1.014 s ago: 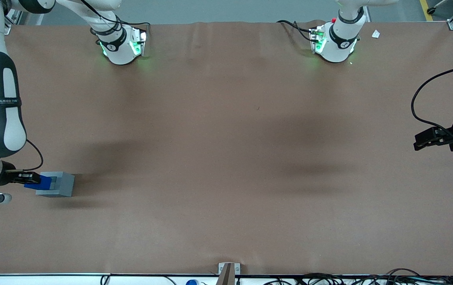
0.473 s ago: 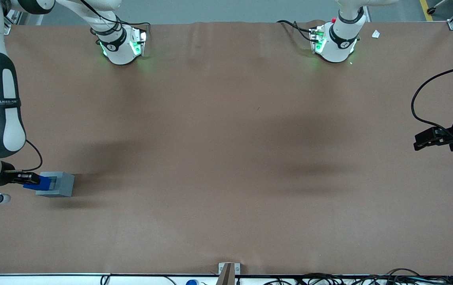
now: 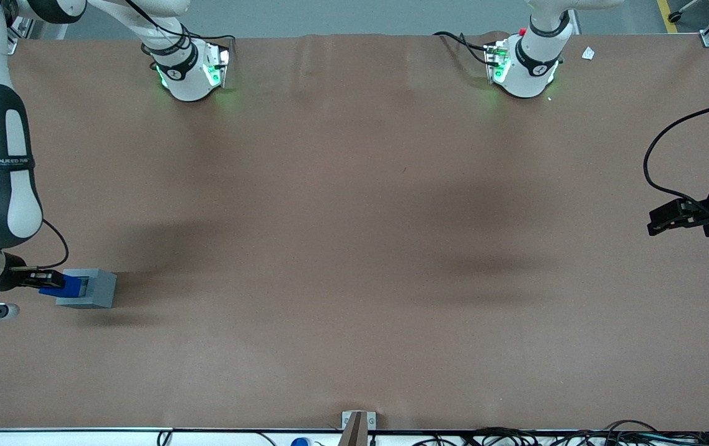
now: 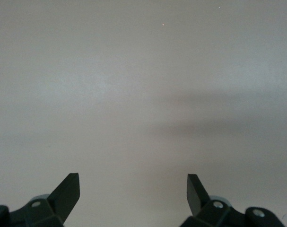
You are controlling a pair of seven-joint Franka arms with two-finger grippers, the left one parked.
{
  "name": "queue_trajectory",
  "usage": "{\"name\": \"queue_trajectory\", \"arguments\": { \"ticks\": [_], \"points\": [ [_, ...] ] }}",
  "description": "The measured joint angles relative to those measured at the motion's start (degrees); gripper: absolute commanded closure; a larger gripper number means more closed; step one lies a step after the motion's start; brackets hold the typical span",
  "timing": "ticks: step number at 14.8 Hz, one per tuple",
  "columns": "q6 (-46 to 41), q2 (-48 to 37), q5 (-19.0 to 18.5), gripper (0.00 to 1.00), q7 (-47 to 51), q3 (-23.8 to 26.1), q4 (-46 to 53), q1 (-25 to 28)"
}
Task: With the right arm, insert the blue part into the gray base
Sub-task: 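Lower the blue block into the gray base's square hole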
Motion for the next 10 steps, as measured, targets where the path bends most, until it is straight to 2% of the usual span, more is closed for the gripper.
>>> {"name": "queue_trajectory", "arguments": {
  "ticks": [10],
  "points": [
    [-0.02, 0.18, 0.02, 0.97, 0.30, 0.02, -0.71, 0.00]
  ]
}}
